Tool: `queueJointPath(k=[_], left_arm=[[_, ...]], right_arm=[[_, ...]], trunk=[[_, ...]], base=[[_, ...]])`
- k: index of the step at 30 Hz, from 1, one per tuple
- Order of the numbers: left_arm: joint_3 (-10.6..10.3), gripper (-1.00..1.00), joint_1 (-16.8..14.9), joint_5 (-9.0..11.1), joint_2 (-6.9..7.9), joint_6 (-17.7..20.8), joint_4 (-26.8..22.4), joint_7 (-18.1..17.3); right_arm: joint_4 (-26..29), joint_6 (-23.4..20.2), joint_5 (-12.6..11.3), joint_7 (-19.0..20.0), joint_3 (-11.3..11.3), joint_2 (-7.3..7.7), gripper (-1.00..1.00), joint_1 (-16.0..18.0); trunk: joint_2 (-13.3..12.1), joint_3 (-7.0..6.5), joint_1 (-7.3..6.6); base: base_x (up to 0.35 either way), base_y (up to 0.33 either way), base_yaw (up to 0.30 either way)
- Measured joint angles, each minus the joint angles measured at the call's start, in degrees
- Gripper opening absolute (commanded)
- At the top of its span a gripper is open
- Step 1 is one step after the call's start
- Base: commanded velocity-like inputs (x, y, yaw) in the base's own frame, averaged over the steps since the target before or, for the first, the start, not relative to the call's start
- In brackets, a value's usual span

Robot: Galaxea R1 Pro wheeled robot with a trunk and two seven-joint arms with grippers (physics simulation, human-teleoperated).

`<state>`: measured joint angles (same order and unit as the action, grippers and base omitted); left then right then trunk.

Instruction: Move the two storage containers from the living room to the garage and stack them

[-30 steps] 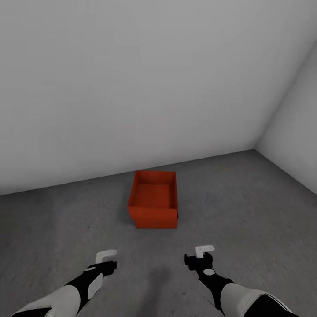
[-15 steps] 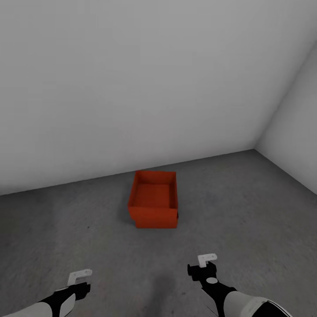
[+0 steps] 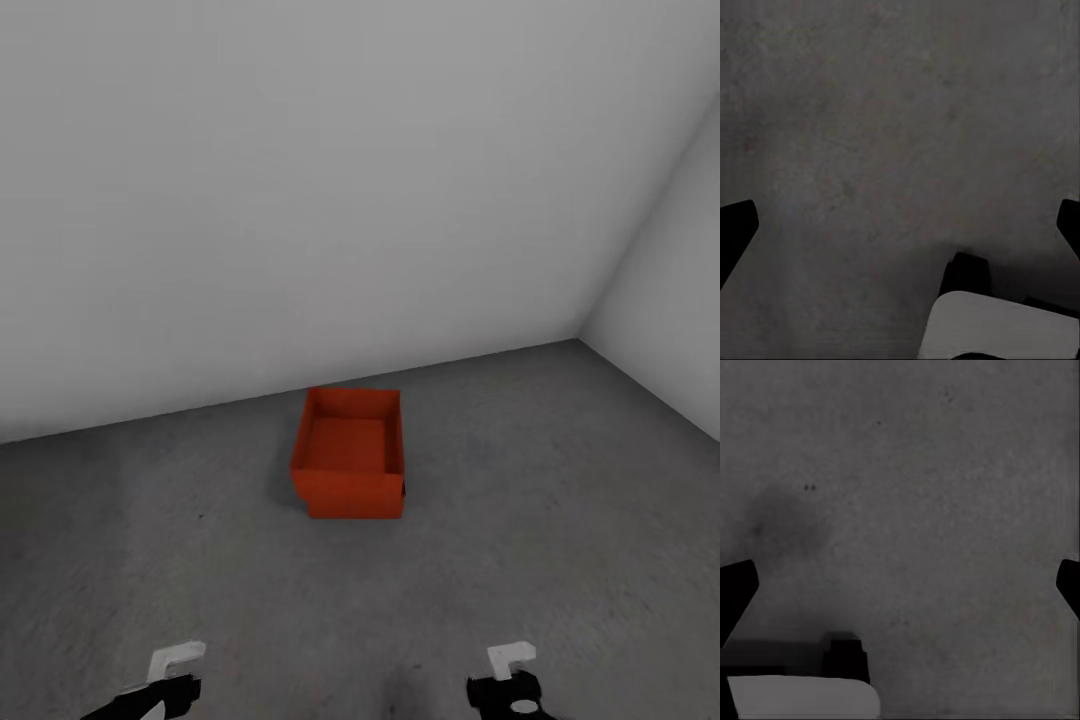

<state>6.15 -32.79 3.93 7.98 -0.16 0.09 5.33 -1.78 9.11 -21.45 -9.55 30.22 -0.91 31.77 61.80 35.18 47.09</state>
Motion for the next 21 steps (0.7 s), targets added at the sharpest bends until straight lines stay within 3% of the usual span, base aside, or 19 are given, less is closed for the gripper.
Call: queueJointPath(k=[4, 5, 8, 13, 21], left_arm=[[0.0, 1.0, 2.6, 0.0, -0.16, -0.1, 0.0, -0.1], [0.0, 1.0, 4.2, 0.1, -0.49, -0.3, 0.0, -0.1], [0.0, 1.0, 8.2, 0.1, -1.65, -0.6, 0.0, -0.1], [0.0, 1.0, 11.6, 0.0, -2.77, -0.8, -0.1, -0.1], [-0.1, 1.0, 12.1, -0.4, -2.77, -0.8, -0.2, -0.1]], right_arm=[[0.0, 0.0, -0.1, -0.1, 0.0, 1.33, 1.0, -5.2], [0.0, -0.1, -0.3, 0.0, -0.1, 1.54, 1.0, -8.1], [0.0, -0.1, -0.8, -0.1, -0.2, 1.4, 1.0, -12.6], [0.0, 0.3, -3.5, 0.6, -0.3, 1.16, 1.0, -16.5], [0.0, 0.2, -5.7, 2.1, -0.2, 0.91, 1.0, -19.7]], trunk=[[0.0, 0.0, 0.0], [0.0, 0.01, 0.0], [0.0, 0.0, 0.0], [0.0, -0.25, 0.0], [0.0, -0.96, 0.0]], base=[[0.0, 0.0, 0.0], [0.0, 0.0, 0.0], [0.0, 0.0, -0.004], [0.0, 0.0, -0.045], [0.0, 0.0, -0.019]])
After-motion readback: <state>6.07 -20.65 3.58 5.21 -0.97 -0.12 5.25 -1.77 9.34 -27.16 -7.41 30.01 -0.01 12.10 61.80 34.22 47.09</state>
